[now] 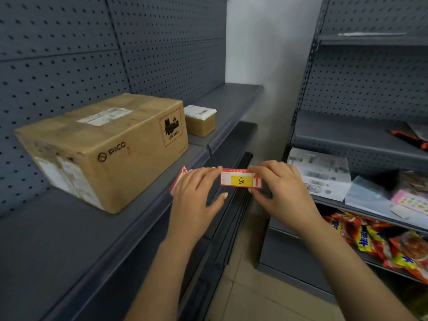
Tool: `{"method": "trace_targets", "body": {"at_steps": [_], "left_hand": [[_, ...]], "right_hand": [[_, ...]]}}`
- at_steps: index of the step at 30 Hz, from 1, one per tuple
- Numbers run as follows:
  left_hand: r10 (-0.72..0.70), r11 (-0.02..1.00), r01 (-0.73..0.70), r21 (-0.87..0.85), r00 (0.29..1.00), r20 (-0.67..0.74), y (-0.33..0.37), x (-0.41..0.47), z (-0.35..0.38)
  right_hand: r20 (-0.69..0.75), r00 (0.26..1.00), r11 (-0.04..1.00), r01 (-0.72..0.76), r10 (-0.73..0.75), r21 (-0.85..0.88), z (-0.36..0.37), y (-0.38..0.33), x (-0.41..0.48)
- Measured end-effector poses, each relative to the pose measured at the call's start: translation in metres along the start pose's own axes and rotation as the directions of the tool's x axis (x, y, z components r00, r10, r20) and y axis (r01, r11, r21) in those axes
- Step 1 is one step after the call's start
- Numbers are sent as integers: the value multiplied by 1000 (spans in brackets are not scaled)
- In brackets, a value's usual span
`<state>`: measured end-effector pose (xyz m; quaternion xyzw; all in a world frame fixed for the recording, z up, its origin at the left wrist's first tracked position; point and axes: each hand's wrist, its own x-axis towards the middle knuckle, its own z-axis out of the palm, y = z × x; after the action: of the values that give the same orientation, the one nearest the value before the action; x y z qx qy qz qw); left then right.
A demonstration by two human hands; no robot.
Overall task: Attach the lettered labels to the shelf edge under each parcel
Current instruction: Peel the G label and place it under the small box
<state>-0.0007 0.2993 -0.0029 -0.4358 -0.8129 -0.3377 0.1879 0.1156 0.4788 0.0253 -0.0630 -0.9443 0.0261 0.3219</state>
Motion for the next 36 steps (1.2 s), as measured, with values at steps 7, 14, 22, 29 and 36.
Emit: {"method": "trace_targets", "body": {"at_steps": [7,14,22,29,36], "left_hand": [[-60,996,63,63,997,-47,-29,67,64],[-219,948,249,200,963,-157,-33,132,120],[-333,856,425,296,889,-313,-29,161,143],[-338,810,463,361,871,-358,-56,174,158],[-226,800,374,470,912,-341,-97,181,189]], "right_hand": [[1,998,992,69,-70,103,64,78,69],[47,976,948,195,-213,250,115,163,158],[35,929,853,322,-368,411,160,203,223],[46,923,808,310,-382,501,197,206,251],[-2,934,764,292,-356,575,216,214,275]]}}
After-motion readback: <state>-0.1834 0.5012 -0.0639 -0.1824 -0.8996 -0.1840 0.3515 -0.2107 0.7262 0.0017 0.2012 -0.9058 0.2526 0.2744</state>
